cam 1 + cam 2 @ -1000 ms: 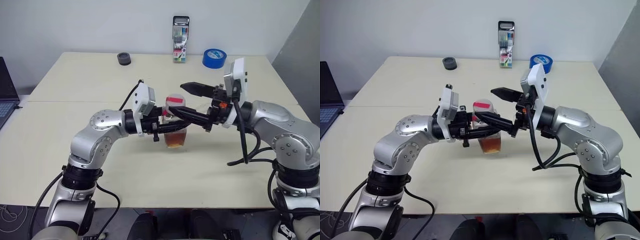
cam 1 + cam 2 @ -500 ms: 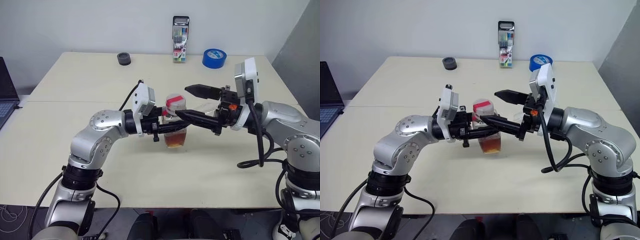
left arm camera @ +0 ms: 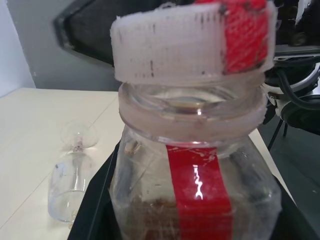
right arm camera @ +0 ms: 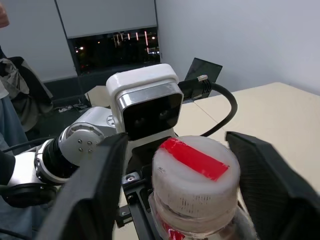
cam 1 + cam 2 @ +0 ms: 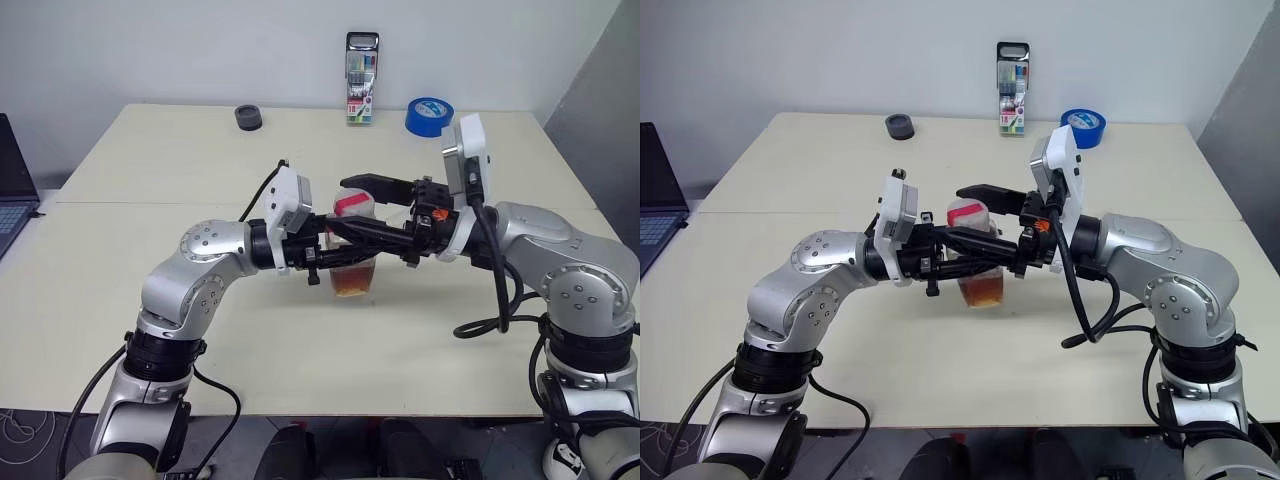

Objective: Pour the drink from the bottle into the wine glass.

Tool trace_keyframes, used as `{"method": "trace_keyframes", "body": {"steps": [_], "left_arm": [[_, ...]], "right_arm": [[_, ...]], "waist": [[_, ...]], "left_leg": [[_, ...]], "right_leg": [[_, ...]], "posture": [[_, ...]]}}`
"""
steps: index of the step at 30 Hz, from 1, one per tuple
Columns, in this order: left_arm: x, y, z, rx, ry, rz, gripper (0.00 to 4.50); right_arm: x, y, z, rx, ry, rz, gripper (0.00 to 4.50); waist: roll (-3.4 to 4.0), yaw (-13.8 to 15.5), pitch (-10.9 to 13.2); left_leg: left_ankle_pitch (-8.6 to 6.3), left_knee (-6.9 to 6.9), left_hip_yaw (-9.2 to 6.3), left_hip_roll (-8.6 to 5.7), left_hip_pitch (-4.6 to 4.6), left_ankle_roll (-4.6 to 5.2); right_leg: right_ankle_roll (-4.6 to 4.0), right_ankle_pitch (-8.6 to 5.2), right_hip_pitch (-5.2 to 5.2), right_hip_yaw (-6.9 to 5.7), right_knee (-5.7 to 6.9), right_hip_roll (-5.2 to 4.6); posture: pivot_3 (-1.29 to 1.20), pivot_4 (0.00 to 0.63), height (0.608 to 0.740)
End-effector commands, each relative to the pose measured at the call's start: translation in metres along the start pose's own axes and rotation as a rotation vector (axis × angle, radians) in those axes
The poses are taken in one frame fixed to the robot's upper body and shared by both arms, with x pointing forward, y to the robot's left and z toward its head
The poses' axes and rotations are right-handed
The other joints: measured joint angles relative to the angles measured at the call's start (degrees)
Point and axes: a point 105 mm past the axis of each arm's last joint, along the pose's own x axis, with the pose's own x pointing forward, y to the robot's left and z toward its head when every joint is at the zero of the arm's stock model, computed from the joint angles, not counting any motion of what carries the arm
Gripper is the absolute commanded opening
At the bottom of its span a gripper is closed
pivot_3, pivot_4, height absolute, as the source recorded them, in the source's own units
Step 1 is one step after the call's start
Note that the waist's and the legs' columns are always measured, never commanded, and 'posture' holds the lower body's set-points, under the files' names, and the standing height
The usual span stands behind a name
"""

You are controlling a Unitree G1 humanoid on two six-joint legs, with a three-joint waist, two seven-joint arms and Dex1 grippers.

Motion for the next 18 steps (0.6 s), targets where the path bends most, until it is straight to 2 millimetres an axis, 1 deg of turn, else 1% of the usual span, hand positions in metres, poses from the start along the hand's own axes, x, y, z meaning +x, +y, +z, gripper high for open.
{"method": "trace_keyframes", "body": {"steps": [1,2,4,6,9,13,14,16,18], "left_arm": [[0.001,-0.004,0.015,0.068,-0.035,-0.011,1.79],[0.001,-0.004,0.015,0.068,-0.036,-0.01,1.79],[0.001,-0.003,0.015,0.068,-0.036,-0.01,1.79],[0.001,-0.003,0.014,0.068,-0.035,-0.009,1.79],[0.001,-0.003,0.014,0.066,-0.034,-0.01,1.79],[-0.001,-0.004,0.013,0.065,-0.032,-0.012,1.79],[-0.001,-0.004,0.012,0.065,-0.031,-0.012,1.79],[-0.001,-0.003,0.013,0.065,-0.035,-0.007,1.79],[0.0,-0.003,0.013,0.065,-0.04,-0.003,1.79]], "right_arm": [[0.002,0.005,0.01,-0.046,-0.032,0.02,2.11],[0.001,0.005,0.01,-0.047,-0.031,0.019,1.8],[0.001,0.003,0.011,-0.055,-0.036,0.01,1.78],[0.0,-0.002,0.018,-0.083,-0.058,-0.023,1.78],[-0.005,-0.01,0.031,-0.197,-0.07,-0.08,1.78],[-0.011,-0.013,0.043,-0.279,-0.069,-0.099,1.78],[-0.013,-0.015,0.047,-0.262,-0.083,-0.114,1.78],[-0.02,-0.025,0.055,-0.123,-0.153,-0.181,1.78],[-0.028,-0.034,0.054,-0.051,-0.181,-0.252,1.78]], "waist": [[0.0,0.01,0.0],[0.0,0.0,0.0],[0.0,0.0,0.0],[0.0,0.0,0.0],[0.0,0.0,0.0],[0.01,0.04,0.01],[0.01,0.05,0.01],[0.01,0.05,0.01],[0.01,0.05,0.01]], "left_leg": [[0.0,0.0,0.0,0.0,0.0,0.0],[0.0,0.0,0.0,0.0,0.0,0.0],[0.0,0.0,0.0,0.0,0.0,0.0],[0.0,0.0,0.0,0.0,0.0,0.0],[0.0,0.0,0.0,0.0,0.0,0.0],[0.0,0.0,0.0,-0.01,-0.01,0.0],[0.0,0.0,0.0,-0.01,-0.01,-0.01],[0.0,-0.01,0.01,-0.01,-0.01,-0.01],[0.01,0.0,0.0,0.01,-0.01,-0.01]], "right_leg": [[0.0,0.0,0.0,0.0,0.0,0.0],[0.0,0.0,0.0,0.0,0.0,0.0],[0.0,0.0,0.0,0.0,0.0,0.0],[0.0,0.0,0.0,0.0,0.0,0.0],[0.0,0.0,0.0,0.0,0.0,0.0],[0.0,0.0,0.0,-0.01,-0.02,0.0],[0.0,0.0,0.0,-0.01,-0.02,0.0],[0.0,0.0,0.0,0.0,-0.02,0.0],[0.0,0.0,0.0,0.0,0.0,0.0]], "posture": [[0.0,0.15,0.74],[0.0,0.15,0.74],[0.0,0.15,0.74],[0.0,0.15,0.74],[0.0,0.15,0.74],[0.0,0.15,0.74],[0.0,0.15,0.74],[0.0,0.15,0.74],[0.0,0.15,0.74]]}}
